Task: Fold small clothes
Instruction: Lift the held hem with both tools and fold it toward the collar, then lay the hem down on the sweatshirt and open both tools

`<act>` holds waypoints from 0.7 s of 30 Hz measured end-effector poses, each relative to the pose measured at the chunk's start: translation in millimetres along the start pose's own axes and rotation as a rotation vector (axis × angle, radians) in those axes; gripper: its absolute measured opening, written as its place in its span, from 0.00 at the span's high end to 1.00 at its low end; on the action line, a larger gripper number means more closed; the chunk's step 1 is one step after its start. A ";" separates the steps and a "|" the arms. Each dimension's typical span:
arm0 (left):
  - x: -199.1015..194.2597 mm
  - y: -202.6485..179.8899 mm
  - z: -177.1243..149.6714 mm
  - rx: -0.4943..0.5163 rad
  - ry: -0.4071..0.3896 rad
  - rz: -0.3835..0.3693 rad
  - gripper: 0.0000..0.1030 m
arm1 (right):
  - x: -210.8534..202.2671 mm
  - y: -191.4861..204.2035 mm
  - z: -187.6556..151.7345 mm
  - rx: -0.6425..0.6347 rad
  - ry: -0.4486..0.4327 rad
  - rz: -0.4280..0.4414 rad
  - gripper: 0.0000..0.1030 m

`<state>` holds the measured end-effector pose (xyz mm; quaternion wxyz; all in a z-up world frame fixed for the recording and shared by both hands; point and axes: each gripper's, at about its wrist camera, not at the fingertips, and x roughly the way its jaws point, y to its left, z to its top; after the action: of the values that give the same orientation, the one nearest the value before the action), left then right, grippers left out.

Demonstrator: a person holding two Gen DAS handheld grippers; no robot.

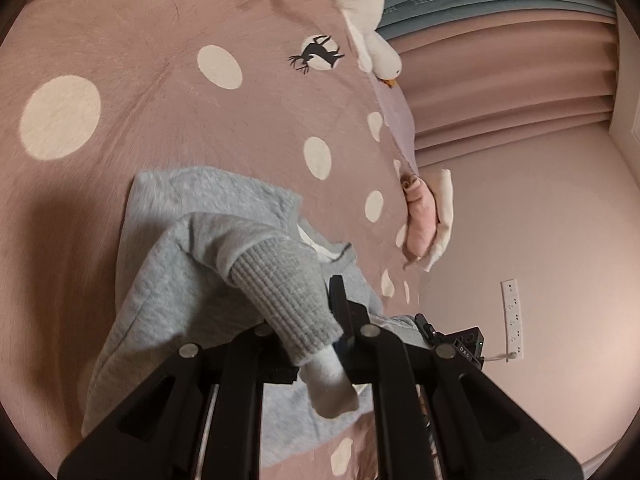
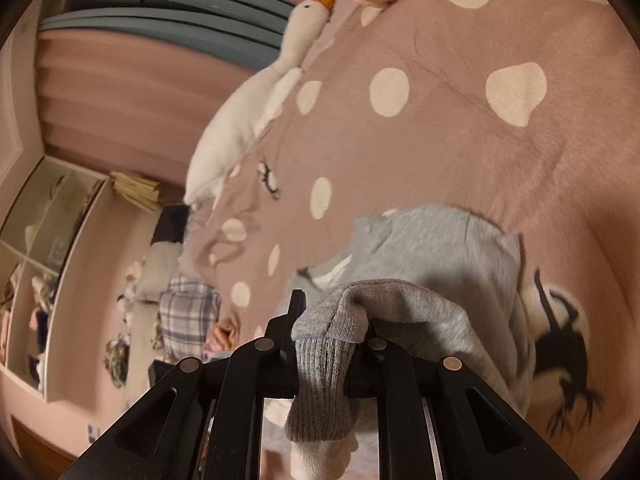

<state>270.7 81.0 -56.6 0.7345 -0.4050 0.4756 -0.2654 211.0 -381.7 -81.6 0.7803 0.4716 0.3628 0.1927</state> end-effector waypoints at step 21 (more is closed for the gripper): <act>43.7 25.6 61.8 -0.140 0.019 0.128 0.74 | 23.5 -54.1 32.4 0.332 0.003 0.068 0.57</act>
<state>345.1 81.8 -85.8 0.7154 -0.4215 0.5245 -0.1880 248.5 -411.9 -128.5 0.6841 0.6059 0.3745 0.1573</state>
